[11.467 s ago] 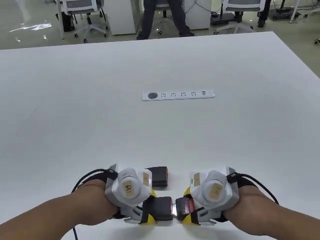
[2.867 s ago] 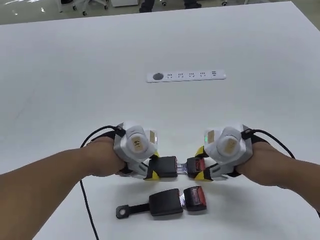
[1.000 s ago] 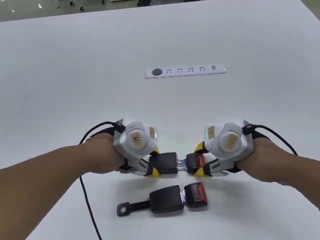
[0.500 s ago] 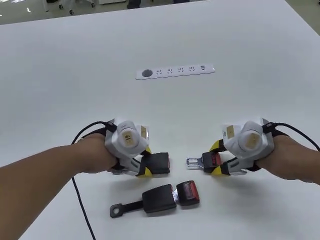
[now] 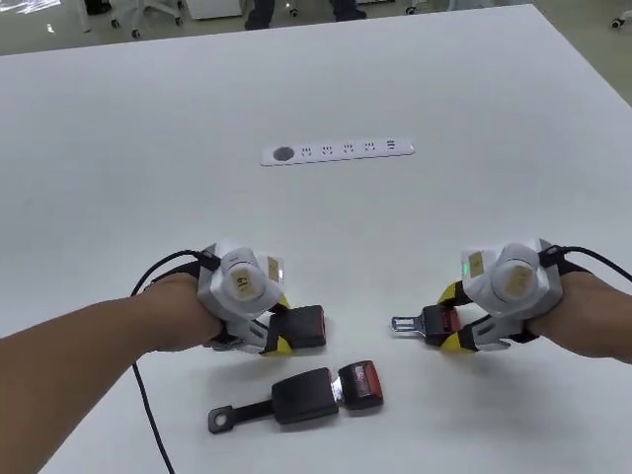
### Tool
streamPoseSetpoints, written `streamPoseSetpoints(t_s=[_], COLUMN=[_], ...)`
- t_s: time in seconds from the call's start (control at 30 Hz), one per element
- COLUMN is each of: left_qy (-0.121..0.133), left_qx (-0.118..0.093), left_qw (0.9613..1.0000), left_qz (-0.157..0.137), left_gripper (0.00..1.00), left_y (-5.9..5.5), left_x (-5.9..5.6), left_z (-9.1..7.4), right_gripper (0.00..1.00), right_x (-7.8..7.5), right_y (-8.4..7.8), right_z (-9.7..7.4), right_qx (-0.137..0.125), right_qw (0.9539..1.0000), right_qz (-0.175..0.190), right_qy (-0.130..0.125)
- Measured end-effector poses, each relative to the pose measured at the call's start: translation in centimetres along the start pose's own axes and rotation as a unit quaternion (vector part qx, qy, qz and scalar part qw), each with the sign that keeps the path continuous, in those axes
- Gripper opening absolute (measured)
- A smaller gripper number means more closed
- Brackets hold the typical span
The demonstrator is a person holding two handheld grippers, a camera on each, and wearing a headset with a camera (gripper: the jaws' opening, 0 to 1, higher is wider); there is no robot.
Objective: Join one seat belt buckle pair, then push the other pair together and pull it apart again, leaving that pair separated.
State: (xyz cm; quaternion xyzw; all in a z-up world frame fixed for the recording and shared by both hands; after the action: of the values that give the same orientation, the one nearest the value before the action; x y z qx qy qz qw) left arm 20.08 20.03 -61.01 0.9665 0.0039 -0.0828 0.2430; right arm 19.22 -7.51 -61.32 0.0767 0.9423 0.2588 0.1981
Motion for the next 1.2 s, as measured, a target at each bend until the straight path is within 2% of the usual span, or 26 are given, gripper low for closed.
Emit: streamPoseSetpoints(t_s=[0.13,0.17,0.23,0.3,0.43,0.47,0.53,0.57,0.6,0.73,0.77,0.8,0.87,1.0,1.1,1.17,1.2], left_qy=[0.004,0.018,0.024,0.029,0.047,0.052,0.068,0.074,0.079,0.095,0.102,0.108,0.121,0.129,0.130,0.130,0.133], left_qx=[0.017,0.022,0.025,0.017,-0.024,-0.048,-0.080,-0.085,-0.087,-0.094,-0.099,-0.104,-0.119,-0.142,-0.146,-0.151,-0.154], left_qw=[0.9998,0.9996,0.9994,0.9994,0.9982,0.9964,0.9927,0.9915,0.9907,0.9873,0.9855,0.9837,0.9771,0.9677,0.9655,0.9627,0.9613], left_qz=[0.002,0.004,0.002,0.001,-0.028,-0.046,-0.060,-0.065,-0.069,-0.086,-0.093,-0.100,-0.128,-0.164,-0.172,-0.182,-0.186], left_gripper=[0.34,0.36,0.46,0.48,0.51,0.51,0.52,0.52,0.53,0.57,0.59,0.60,0.60,0.68,0.73,0.74,0.74], left_y=[0.6,0.7,0.7,0.7,0.4,0.2,-0.2,-0.4,-1.4,-2.9,-3.4,-3.3,-3.8,-5.8,-6.4,-7.2,-7.6], left_x=[-0.1,0.1,-0.1,-0.4,-1.5,-2.0,-3.0,-3.4,-3.9,-6.5,-7.3,-8.2,-9.9,-12.0,-13.4,-13.7,-13.8], left_z=[0.1,0.0,-0.2,-0.7,-2.2,-2.9,-4.0,-4.3,-4.2,-4.9,-5.2,-5.3,-5.8,-6.2,-6.3,-6.7,-6.7], right_gripper=[0.34,0.36,0.42,0.42,0.42,0.43,0.44,0.44,0.45,0.49,0.50,0.51,0.54,0.65,0.69,0.73,0.74], right_x=[0.4,0.2,0.1,-0.1,0.3,0.7,1.6,1.8,2.2,3.6,3.9,4.2,4.9,6.2,7.2,7.4,7.5], right_y=[0.2,0.1,0.1,0.2,0.6,0.7,0.7,0.3,0.0,-0.3,-0.5,-0.6,-0.7,-0.8,-0.7,-0.8,-0.8], right_z=[-0.2,-0.3,-0.5,-1.3,-3.0,-3.5,-4.7,-4.5,-4.6,-5.6,-5.8,-6.0,-6.5,-7.3,-7.7,-7.9,-8.1], right_qx=[0.003,0.006,0.007,0.002,-0.018,-0.020,-0.028,-0.029,-0.029,-0.034,-0.036,-0.037,-0.039,-0.050,-0.051,-0.053,-0.052], right_qw=[1.0000,0.9998,0.9996,0.9994,0.9975,0.9969,0.9963,0.9960,0.9955,0.9918,0.9907,0.9898,0.9876,0.9844,0.9833,0.9817,0.9787], right_qz=[-0.001,-0.001,0.000,0.011,0.050,0.057,0.062,0.066,0.072,0.103,0.109,0.115,0.130,0.149,0.154,0.161,0.177], right_qy=[-0.009,-0.016,-0.028,-0.034,-0.047,-0.050,-0.053,-0.053,-0.056,-0.067,-0.072,-0.075,-0.078,-0.079,-0.082,-0.086,-0.089])
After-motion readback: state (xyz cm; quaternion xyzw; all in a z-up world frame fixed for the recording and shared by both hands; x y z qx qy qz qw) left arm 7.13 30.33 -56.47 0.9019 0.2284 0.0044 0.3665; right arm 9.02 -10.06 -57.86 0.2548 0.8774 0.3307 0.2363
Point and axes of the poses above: the centre of the closed fingertips' face, and the gripper's own axes: z roughly forward along the fingers, x roughly to its left, y roughly out of its top, the point moved 9 cm from there along -z, roughly backward along the fingers, and after that the axes turned 15 degrees about -y, right-handed, at the moved point
